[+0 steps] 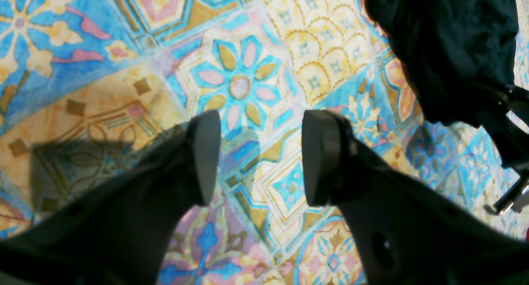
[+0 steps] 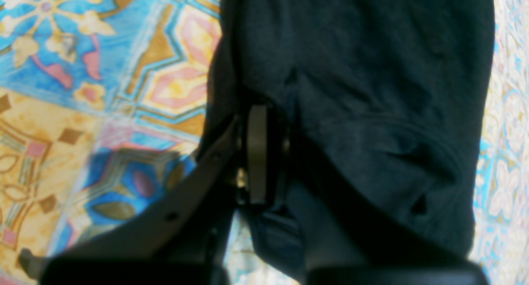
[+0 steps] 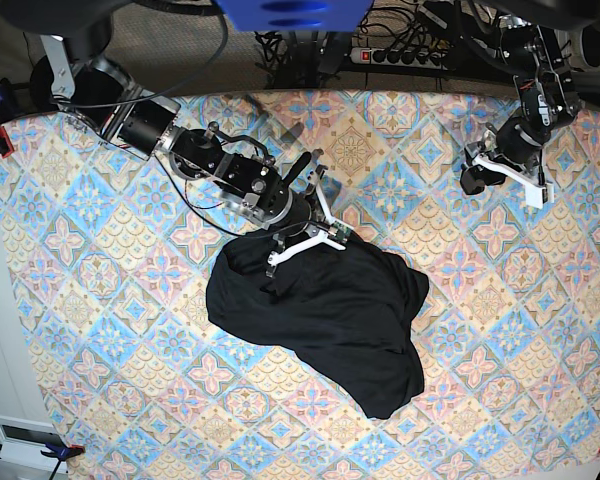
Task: Layout the t-shirt on the table in an organized manner, then fold the t-shirt properly
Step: 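Release and regrasp the shirt fabric with the right gripper, then pull the held shirt corner outward with the right gripper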
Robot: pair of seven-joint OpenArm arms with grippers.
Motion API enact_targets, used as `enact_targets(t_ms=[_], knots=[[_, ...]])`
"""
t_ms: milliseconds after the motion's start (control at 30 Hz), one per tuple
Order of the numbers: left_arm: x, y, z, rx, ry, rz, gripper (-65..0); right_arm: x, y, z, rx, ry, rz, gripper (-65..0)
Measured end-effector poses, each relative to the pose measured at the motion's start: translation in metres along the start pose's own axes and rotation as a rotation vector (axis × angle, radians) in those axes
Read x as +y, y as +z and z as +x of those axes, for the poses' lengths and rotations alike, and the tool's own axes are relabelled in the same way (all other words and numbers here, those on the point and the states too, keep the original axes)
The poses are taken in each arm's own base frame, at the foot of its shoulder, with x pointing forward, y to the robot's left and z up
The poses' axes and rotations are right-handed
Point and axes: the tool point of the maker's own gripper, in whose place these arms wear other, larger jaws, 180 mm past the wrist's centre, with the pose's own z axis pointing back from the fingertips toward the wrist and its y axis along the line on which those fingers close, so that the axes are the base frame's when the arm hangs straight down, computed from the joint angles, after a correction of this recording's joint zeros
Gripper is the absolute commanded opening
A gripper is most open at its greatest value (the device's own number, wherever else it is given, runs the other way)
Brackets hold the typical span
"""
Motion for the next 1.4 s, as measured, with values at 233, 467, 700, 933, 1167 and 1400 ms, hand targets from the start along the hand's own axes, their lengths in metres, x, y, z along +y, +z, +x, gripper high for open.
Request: enact_targets(t_ms=[233,467,700,933,1167,1400], knots=[[0.001,0.000,0.000,0.000,-0.003,0.002,-34.1,-0.045,0.047,0.064,-0.211,0.026,-0.115,-65.0],[0.001,0.000,0.002,-0.002,-0.005,0.002,-34.1,-0.107,0.081,0.064,-0.254,-0.075,-0.229,-65.0],[0.003,0.002,0.015,-0.016,-0.038,0.008,-34.1,-0.239,0.135,0.022,-0.228,-0.270,-0.451,-65.0],[-0.003,0.001,0.049,-0.082,-0.079,0.000,-34.1,-0.334,0.160,-0.040,-0.135,-0.413,-0.599,-65.0],[-0.018,-0.007,0.086,-0.149,-0.168,0.025,-34.1,-0.392,0.183,-0.115,0.024,-0.546,-0.742,-65.0],[-0.063,-0.033,0.101,-0.140,-0.354,0.010,-34.1,-0.435,0.246,-0.194,0.215,-0.635,-1.014,-65.0]])
